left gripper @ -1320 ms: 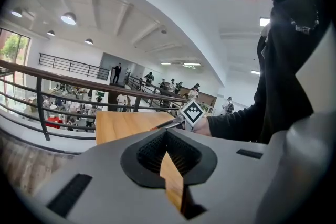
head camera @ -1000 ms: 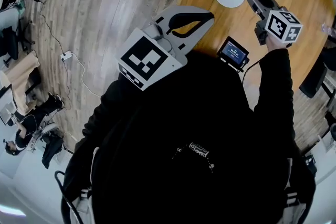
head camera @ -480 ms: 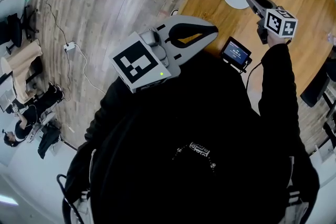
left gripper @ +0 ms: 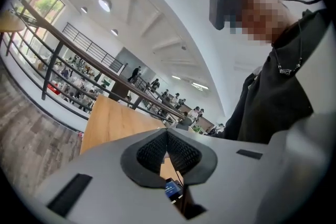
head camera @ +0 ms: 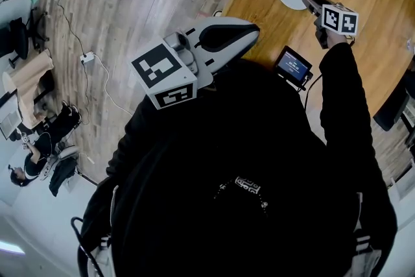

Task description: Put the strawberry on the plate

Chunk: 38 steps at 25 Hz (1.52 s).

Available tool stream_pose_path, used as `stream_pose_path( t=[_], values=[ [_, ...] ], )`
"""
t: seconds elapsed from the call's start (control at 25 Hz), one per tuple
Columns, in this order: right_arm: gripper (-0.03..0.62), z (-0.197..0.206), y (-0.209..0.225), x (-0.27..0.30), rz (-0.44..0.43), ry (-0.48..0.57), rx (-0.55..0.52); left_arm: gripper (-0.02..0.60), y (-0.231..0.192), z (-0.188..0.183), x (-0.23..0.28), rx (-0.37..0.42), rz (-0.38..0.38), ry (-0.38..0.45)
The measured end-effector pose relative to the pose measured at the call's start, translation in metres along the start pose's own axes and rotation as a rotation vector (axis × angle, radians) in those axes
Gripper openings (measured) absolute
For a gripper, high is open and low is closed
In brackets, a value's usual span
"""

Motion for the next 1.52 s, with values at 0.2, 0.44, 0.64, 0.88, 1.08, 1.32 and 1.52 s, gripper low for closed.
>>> stream_pose_path(
  t=[0.2,0.44,0.64,0.88,1.08,1.32,1.52],
  values=[
    [0.153,0.005,0.011,0.012,0.035,-0.034,0.012,0.005,-0.004,0.004,-0.008,-0.029,-0.026,-0.003],
    [0.153,0.0,0.013,0.029,0.072,-0.061,0.007,0.005,-0.013,0.013,-0.014,-0.064,-0.049,-0.025],
    [0.155,0.004,0.018,0.042,0.14,-0.104,-0.023,0.005,-0.015,0.016,-0.014,-0.052,-0.057,-0.042],
    [0.155,0.013,0.016,0.058,0.181,-0.161,-0.077,0.005,-0.022,0.024,-0.019,-0.062,-0.056,-0.029],
    [0.167,0.013,0.023,0.052,0.16,-0.106,0.049,0.005,-0.024,0.025,-0.014,-0.042,-0.068,-0.038],
    [0.204,0.006,0.019,0.042,0.136,-0.036,0.11,0.005,-0.026,0.024,-0.017,-0.029,-0.059,-0.044],
    [0.21,0.004,0.025,0.023,0.138,0.009,0.126,0.005,-0.031,0.016,-0.007,0.006,-0.037,-0.035]
  ],
)
Point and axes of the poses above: the fingertips, and each gripper's own axes: x forward along the fingers, y to its right, z out of its underside, the point moved 8 cm from there along -x, backward along the fingers, and after that the axes turned 12 degrees about x, right-handed, at the moved point
